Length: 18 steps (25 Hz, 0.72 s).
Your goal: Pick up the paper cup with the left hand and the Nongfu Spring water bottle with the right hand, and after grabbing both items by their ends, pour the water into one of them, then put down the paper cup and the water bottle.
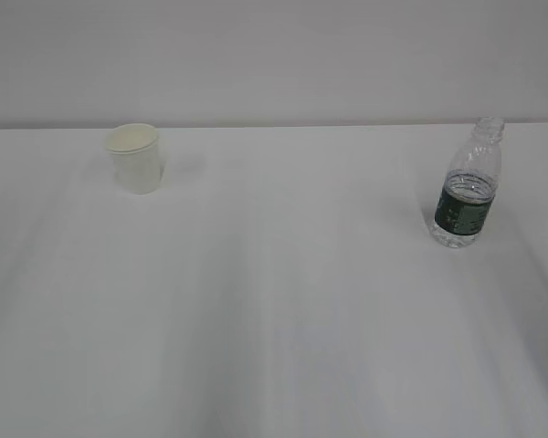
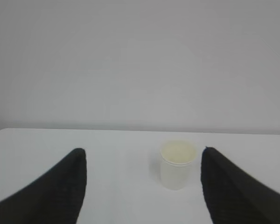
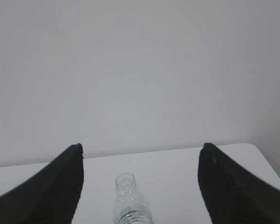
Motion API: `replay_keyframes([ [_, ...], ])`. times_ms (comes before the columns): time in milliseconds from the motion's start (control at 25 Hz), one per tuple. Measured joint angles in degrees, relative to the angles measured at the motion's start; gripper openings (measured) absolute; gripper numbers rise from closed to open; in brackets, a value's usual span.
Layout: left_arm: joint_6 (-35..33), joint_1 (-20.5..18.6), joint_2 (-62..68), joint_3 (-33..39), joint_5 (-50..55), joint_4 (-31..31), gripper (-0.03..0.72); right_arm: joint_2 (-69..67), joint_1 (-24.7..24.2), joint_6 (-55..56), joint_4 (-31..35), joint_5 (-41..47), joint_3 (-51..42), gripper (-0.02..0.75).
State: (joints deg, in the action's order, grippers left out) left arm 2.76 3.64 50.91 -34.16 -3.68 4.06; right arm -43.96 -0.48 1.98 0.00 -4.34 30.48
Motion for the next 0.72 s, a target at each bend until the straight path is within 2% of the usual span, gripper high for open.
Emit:
replay_keyframes([
  [320, 0.0, 0.4, 11.9, 0.0, -14.0, 0.0, 0.507, -7.6, 0.0, 0.3, 0.0, -8.4, -1.0, 0.557],
  [440, 0.0, 2.8, 17.1, 0.0, -17.4, -0.7, 0.505, -10.2, 0.0, 2.3, 0.0, -12.8, -3.2, 0.557],
  [720, 0.0, 8.7, 29.1, 0.0, -29.2, -2.2, 0.505, -18.0, 0.0, 6.1, -4.5, -24.5, -8.2, 0.556],
])
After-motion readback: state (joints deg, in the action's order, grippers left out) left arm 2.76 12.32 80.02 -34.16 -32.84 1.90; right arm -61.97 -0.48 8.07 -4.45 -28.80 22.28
